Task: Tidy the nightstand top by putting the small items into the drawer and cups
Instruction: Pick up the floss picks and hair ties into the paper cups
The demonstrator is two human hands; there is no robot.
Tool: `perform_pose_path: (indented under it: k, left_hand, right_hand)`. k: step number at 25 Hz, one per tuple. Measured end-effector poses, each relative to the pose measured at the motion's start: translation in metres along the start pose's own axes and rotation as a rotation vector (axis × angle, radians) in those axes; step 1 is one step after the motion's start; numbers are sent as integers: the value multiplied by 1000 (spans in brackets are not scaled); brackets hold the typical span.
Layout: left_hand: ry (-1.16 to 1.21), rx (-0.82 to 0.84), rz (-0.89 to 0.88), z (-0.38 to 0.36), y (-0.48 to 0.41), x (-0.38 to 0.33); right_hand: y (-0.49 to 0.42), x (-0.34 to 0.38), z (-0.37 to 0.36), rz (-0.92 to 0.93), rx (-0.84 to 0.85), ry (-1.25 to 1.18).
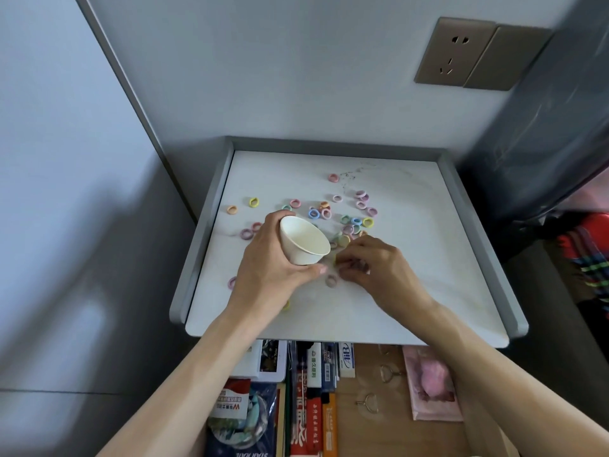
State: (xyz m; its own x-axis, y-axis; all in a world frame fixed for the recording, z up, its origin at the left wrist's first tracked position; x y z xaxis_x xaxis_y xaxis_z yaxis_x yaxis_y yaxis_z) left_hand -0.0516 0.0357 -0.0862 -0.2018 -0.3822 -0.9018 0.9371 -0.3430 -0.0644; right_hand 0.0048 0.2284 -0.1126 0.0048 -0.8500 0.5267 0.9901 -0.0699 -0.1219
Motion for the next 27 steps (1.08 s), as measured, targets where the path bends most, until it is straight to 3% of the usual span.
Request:
perform_pose_path:
  k: [5, 9, 11, 13, 16, 20, 23, 27]
  left_hand:
    - [-13, 19, -1, -3, -1, 1]
    - [-24, 31, -21, -8, 1, -2]
    - [-36, 62, -22, -12, 3, -5]
    - [-64, 111, -33, -16, 6, -9]
    - [-58, 113, -20, -17, 5, -10]
    - [-13, 34, 11, -9, 1, -5]
    - [7, 21, -24, -6, 0, -4]
    - [5, 20, -33, -5, -1, -2]
  right_hand:
    - [5, -3, 3, -20, -71, -4]
    - [1, 10, 27, -207, -179, -300]
    - [-3, 27, 40, -197, -215, -443]
    - [-5, 47, 44, -119, -135, -495]
    - [-4, 59, 35, -25, -21, -408]
    - [-20, 21, 42, -201, -208, -296]
    - [-32, -13, 33, -270, -96, 46]
    - [-38, -23, 11, -182, -107, 65]
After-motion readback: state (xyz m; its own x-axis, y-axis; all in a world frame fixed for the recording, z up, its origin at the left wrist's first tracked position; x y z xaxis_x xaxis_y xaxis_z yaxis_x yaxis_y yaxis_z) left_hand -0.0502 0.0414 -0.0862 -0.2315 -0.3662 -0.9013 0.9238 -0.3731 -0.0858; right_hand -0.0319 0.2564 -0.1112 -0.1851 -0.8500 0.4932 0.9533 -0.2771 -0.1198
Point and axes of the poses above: each hand's wrist, its own y-axis away from the middle knuckle, its own z-axis out of the back of the hand, x = y × z, the point moved 2 cm from there along -y, towards the middle knuckle, and after that the axes turned 6 degrees about y, right-handed, at the moved point
